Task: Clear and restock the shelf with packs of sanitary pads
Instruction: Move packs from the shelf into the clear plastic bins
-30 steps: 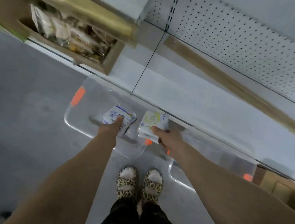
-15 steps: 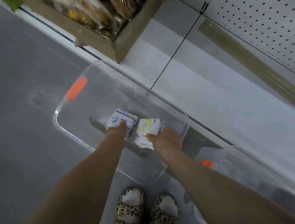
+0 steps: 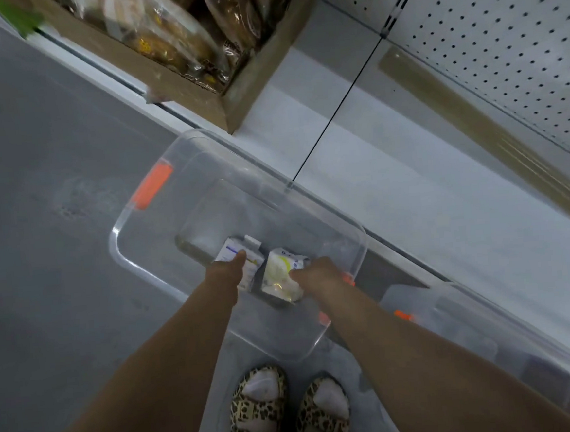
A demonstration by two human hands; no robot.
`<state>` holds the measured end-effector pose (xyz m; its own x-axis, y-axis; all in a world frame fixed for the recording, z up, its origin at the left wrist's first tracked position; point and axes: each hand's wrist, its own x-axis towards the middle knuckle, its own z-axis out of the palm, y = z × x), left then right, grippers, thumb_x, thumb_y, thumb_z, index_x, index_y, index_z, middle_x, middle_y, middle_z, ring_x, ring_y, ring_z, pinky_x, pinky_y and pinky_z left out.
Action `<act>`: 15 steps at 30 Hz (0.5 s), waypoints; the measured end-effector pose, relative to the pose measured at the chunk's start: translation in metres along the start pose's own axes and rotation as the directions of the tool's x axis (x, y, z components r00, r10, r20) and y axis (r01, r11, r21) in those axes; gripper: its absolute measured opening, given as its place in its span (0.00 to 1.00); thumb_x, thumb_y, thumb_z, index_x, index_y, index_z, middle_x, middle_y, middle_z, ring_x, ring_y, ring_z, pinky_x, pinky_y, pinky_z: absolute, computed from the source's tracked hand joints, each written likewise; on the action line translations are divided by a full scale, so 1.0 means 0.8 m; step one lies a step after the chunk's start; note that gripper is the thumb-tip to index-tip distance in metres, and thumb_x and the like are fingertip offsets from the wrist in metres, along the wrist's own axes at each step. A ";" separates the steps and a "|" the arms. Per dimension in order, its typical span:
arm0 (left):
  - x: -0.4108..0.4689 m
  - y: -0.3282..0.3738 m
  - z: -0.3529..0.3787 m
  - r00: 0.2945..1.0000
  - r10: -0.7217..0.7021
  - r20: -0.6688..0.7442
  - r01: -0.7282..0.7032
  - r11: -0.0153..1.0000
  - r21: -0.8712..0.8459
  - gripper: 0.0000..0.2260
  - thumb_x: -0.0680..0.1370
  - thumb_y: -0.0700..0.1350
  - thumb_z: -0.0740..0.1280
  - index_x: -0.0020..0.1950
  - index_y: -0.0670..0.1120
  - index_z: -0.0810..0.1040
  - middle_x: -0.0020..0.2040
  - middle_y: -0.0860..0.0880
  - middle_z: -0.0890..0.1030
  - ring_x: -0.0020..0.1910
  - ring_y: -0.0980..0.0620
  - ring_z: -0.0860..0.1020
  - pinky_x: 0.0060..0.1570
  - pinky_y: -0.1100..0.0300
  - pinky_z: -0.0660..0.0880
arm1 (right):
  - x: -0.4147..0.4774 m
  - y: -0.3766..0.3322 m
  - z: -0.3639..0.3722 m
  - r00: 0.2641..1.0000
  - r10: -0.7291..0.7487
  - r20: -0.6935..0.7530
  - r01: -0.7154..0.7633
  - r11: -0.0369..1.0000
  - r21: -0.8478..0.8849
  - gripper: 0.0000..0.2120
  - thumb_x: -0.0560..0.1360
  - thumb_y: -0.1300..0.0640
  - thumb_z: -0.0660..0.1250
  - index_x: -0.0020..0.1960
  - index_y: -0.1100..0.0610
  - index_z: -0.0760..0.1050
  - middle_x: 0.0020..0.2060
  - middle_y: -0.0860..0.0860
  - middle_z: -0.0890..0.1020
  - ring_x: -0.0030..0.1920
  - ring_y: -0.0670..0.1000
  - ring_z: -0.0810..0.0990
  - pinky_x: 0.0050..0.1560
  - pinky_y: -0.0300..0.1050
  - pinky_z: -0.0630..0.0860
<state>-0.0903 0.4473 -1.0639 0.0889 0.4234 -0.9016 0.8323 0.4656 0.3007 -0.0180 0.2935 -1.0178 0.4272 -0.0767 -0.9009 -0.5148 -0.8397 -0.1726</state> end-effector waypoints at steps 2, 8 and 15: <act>-0.038 0.016 -0.015 0.999 0.037 -0.031 -0.037 0.999 0.016 0.28 0.76 0.50 0.74 0.69 0.35 0.72 0.65 0.38 0.78 0.62 0.39 0.77 0.64 0.49 0.74 | -0.033 -0.002 -0.018 1.000 -0.016 -0.011 0.017 0.999 0.028 0.27 0.76 0.53 0.72 0.69 0.64 0.71 0.63 0.59 0.79 0.62 0.59 0.79 0.57 0.45 0.76; -0.187 0.086 -0.066 0.979 0.204 -0.032 -0.189 0.949 0.253 0.31 0.77 0.50 0.72 0.75 0.38 0.67 0.71 0.40 0.73 0.68 0.43 0.73 0.62 0.60 0.67 | -0.177 -0.044 -0.105 0.990 -0.131 -0.056 0.123 0.985 -0.120 0.20 0.80 0.49 0.66 0.64 0.63 0.78 0.63 0.59 0.80 0.64 0.57 0.78 0.48 0.38 0.67; -0.389 0.177 -0.107 0.912 0.398 0.093 -0.406 0.850 0.335 0.32 0.73 0.53 0.76 0.73 0.48 0.69 0.61 0.44 0.80 0.56 0.45 0.79 0.57 0.58 0.73 | -0.371 -0.074 -0.220 0.934 -0.291 -0.209 0.280 0.957 -0.080 0.24 0.77 0.54 0.70 0.71 0.57 0.72 0.66 0.55 0.77 0.66 0.55 0.75 0.58 0.41 0.70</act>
<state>-0.0472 0.4476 -0.7140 0.4638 0.4992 -0.7319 0.8551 -0.0362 0.5172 0.0166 0.2717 -0.6702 0.7036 0.0602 -0.7080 -0.3133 -0.8680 -0.3852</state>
